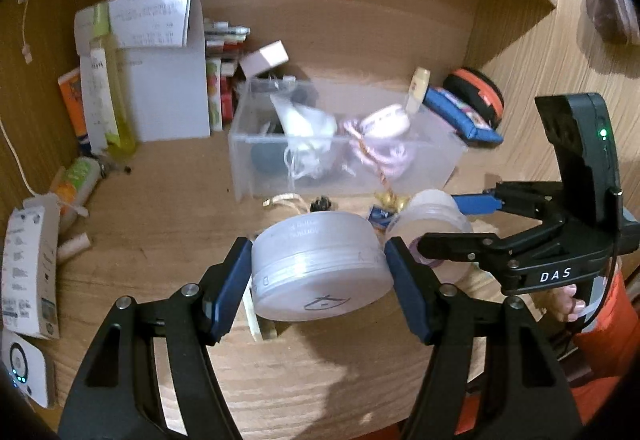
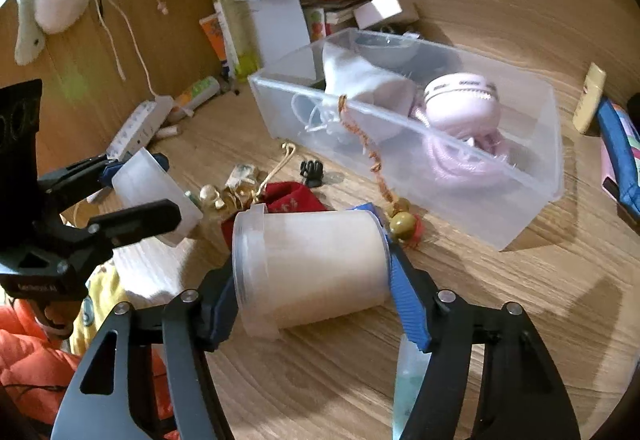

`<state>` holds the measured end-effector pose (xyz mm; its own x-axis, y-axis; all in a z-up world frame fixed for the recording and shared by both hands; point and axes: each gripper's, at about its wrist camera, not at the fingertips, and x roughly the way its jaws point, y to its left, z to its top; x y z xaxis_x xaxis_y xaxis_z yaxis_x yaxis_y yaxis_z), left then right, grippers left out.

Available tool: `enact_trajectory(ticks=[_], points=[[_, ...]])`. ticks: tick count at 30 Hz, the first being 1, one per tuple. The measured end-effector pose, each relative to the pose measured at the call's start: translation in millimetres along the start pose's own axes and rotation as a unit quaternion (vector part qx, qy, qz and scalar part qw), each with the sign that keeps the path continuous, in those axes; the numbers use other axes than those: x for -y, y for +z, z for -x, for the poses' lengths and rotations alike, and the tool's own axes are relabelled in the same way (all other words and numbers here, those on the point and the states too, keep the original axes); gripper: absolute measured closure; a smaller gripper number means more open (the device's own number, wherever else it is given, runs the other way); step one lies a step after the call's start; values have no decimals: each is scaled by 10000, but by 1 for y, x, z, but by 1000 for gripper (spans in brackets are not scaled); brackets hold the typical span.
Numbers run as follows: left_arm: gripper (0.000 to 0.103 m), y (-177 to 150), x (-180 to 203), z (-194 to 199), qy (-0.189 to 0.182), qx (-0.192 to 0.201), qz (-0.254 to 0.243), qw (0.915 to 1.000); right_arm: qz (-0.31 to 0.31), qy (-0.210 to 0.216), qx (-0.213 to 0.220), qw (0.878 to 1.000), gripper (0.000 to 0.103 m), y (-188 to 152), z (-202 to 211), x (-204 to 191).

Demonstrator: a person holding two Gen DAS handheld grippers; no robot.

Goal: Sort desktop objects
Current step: 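Place the white jar and white cylinder into the clear box and release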

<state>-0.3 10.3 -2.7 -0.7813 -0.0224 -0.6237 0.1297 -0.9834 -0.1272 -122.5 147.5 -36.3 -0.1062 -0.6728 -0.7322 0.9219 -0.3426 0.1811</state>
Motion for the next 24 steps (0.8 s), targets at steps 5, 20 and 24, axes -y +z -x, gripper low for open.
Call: enact_trajectory(ticks=[5, 20, 24], points=[[36, 14, -5, 6, -83, 195, 44, 9998, -72, -26, 205, 9998, 40, 7, 18, 3], [36, 68, -31, 5, 160, 727, 184, 9971, -428, -472, 964, 9933, 40, 39, 71, 44], [36, 81, -42, -5, 172, 744, 274, 9967, -556, -557, 1024, 9916, 40, 47, 72, 57]])
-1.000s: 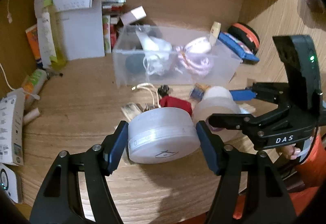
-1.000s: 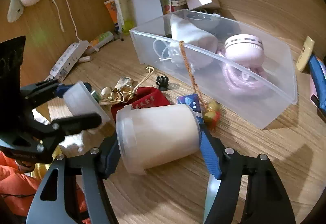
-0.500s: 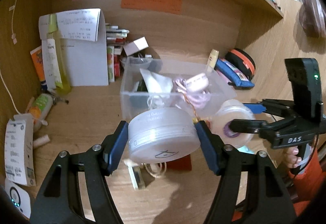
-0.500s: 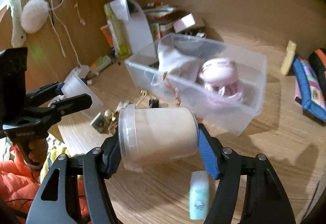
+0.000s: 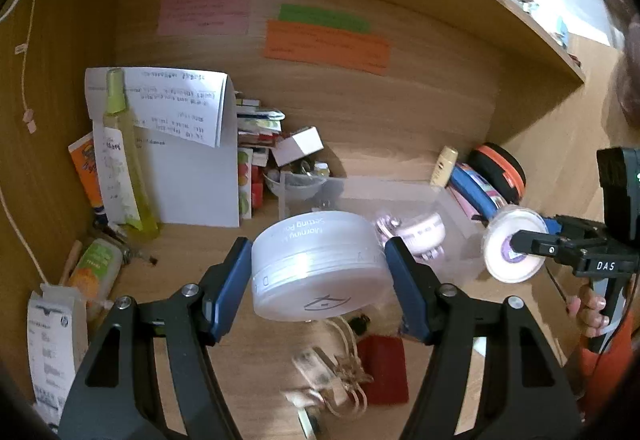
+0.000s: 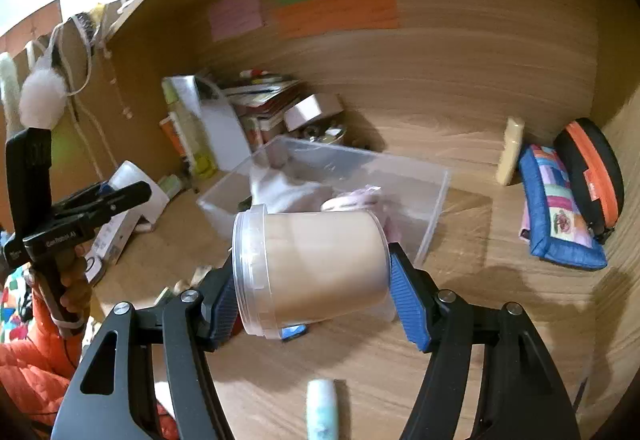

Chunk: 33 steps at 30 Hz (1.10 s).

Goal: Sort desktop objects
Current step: 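Place the white jar and white cylinder into the clear box and release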

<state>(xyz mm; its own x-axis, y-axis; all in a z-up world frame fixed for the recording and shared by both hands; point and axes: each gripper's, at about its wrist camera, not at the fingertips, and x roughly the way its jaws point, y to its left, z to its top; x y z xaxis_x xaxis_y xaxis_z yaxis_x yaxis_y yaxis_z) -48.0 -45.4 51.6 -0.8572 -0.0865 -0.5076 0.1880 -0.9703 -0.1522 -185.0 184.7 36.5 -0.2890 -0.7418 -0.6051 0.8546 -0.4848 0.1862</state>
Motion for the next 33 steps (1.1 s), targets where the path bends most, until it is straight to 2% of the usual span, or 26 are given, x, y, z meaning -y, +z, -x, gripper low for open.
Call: enact_trajectory(ticks=[6, 11, 15, 20, 26, 33], points=[[36, 14, -3, -27, -82, -83, -42, 9999, -145, -38, -175, 9997, 40, 12, -24, 15], [36, 17, -3, -61, -179, -398, -121, 9990, -245, -1, -412, 9988, 40, 16, -47, 25], [36, 19, -2, -81, -210, -575, -188, 9980, -255, 81, -410, 9988, 40, 23, -54, 29], [36, 22, -1, -98, -259, -668, -227, 9972, -106, -71, -446, 9989, 40, 28, -66, 28], [36, 15, 2, -113, -288, -850, -311, 9955, -128, -183, -695, 9973, 40, 27, -88, 32], [36, 8, 5, -117, -260, -894, -430, 9947, 98, -299, -862, 9958, 40, 21, -106, 24]])
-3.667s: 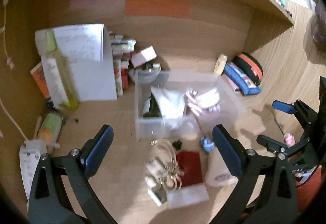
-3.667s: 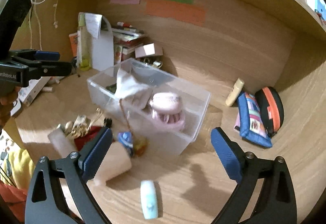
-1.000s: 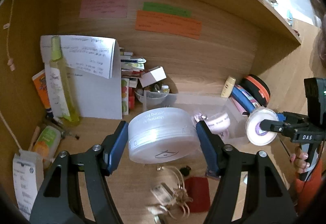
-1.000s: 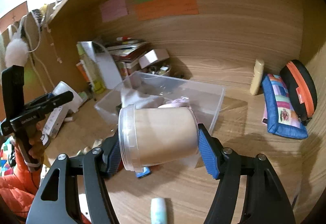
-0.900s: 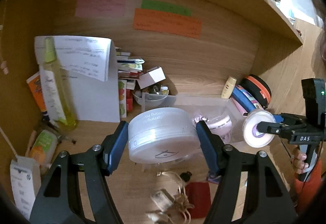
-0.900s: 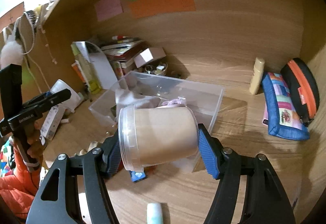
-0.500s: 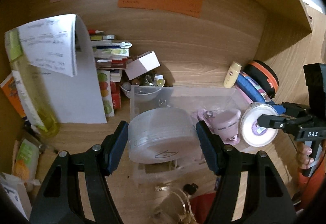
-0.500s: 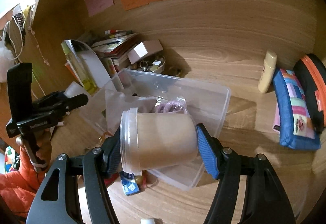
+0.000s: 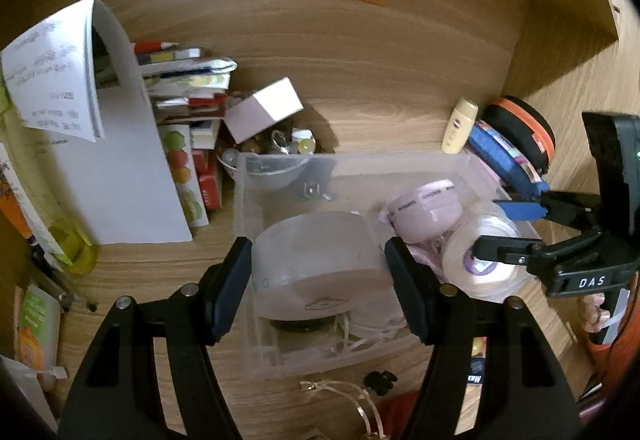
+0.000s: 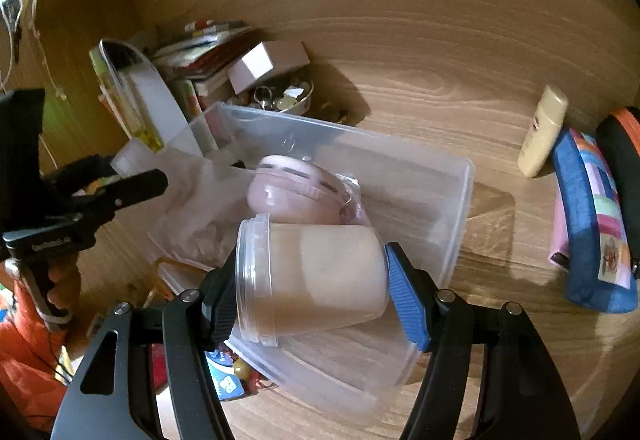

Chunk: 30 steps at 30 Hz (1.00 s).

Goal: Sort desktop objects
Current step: 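Place the white jar and white cylinder into the clear box and release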

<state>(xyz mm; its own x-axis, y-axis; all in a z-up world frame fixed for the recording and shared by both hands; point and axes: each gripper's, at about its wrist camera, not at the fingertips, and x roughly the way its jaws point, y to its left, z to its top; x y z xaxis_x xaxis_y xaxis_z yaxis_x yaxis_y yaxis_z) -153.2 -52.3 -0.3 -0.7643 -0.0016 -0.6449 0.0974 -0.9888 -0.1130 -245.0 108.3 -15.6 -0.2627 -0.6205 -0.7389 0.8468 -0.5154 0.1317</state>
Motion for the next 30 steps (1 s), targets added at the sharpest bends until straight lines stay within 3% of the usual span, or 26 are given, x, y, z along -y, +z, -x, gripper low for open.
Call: enact_trajectory(ticks=[8, 13, 17, 19, 22, 24, 30], points=[[36, -4, 11, -2, 113, -38, -240, 9996, 542, -548, -8, 9970, 40, -4, -3, -25], [34, -3, 14, 4, 156, 11, -282, 9995, 580, -661, -24, 9961, 38, -5, 2, -30], [30, -5, 18, 10, 176, 38, -290, 9994, 606, -723, 110, 9955, 24, -10, 14, -38], [29, -7, 20, 14, 181, 65, -309, 9993, 685, -808, 213, 9941, 21, -13, 22, -43], [22, -9, 22, 25, 189, 132, -340, 9992, 805, -925, 295, 9920, 20, -17, 34, -51], [12, -10, 24, 32, 196, 201, -330, 9991, 836, -970, 329, 9912, 18, -19, 41, -55], [7, -13, 19, 69, 337, 540, -264, 9976, 787, -1116, 513, 9893, 17, -30, 65, -59]])
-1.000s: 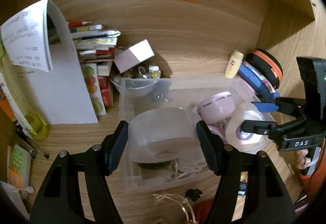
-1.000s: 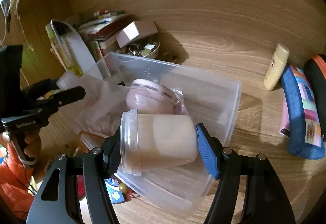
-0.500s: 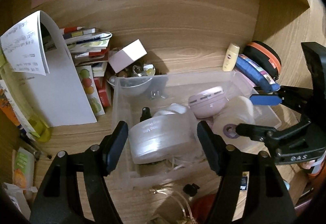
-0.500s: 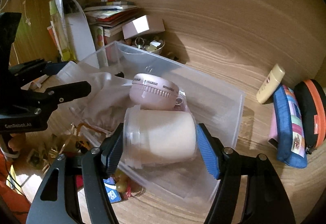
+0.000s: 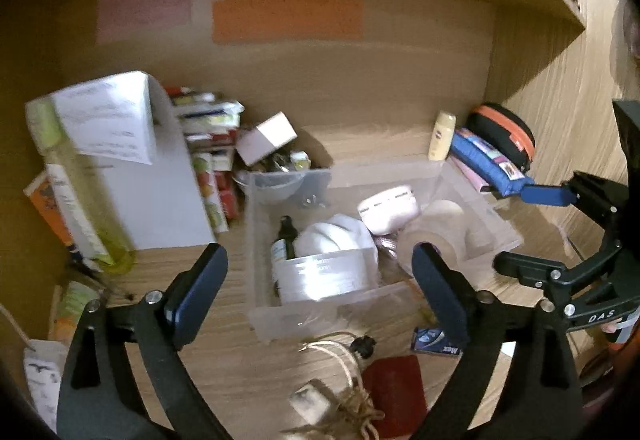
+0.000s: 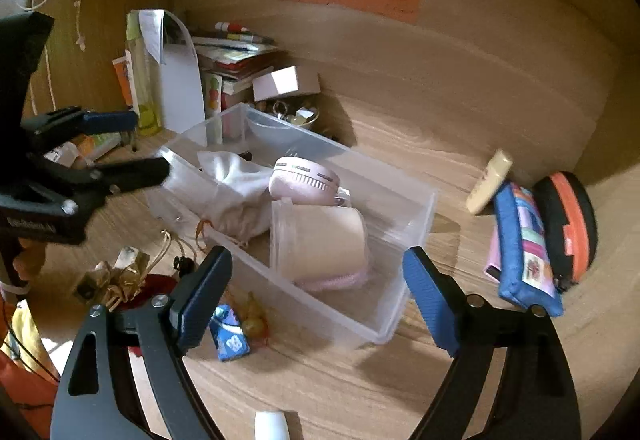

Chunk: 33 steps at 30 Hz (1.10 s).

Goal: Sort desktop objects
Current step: 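Place the white jar and white cylinder into the clear box and release, then close the left gripper on the small white item while the right grasps the teal tube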

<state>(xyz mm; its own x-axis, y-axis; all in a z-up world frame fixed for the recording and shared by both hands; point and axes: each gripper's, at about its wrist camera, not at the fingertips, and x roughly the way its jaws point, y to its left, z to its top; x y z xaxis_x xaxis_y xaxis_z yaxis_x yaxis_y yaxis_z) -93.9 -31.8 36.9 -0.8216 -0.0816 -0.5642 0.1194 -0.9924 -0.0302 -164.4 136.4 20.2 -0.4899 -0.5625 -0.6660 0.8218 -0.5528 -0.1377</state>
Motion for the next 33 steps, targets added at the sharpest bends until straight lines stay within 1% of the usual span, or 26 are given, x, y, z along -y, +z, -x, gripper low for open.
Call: enact_trajectory(ticks=[3, 6, 13, 18, 19, 21, 22, 26, 31, 33], points=[[5, -4, -6, 19, 116, 101, 64, 9999, -51, -57, 70, 9999, 16, -6, 12, 1], [5, -14, -13, 34, 256, 97, 87, 9996, -100, -103, 98, 9998, 15, -17, 22, 2], [5, -53, -21, 43, 473, -217, 104, 9986, -138, -233, -105, 9996, 15, -45, 26, 0], [6, -80, -21, 43, 418, -460, 213, 9978, -183, -211, -383, 9989, 15, -71, 16, -3], [7, -85, -20, 43, 404, -491, 224, 9977, -190, -200, -439, 9987, 15, -76, 14, -4], [14, -93, -17, 44, 356, -550, 244, 9976, -216, -174, -558, 9981, 15, -87, 9, -6], [16, -96, -15, 44, 309, -585, 256, 9975, -229, -147, -625, 9977, 15, -92, 6, -7], [17, -112, -7, 43, 226, -700, 315, 9968, -342, -79, -774, 9964, 16, -105, 4, -8], [23, -126, -1, 35, 176, -865, 394, 9953, -494, 75, -736, 9960, 17, -109, 5, -11], [31, -131, -1, 31, 167, -966, 411, 9943, -492, 93, -721, 9961, 18, -110, 6, -12]])
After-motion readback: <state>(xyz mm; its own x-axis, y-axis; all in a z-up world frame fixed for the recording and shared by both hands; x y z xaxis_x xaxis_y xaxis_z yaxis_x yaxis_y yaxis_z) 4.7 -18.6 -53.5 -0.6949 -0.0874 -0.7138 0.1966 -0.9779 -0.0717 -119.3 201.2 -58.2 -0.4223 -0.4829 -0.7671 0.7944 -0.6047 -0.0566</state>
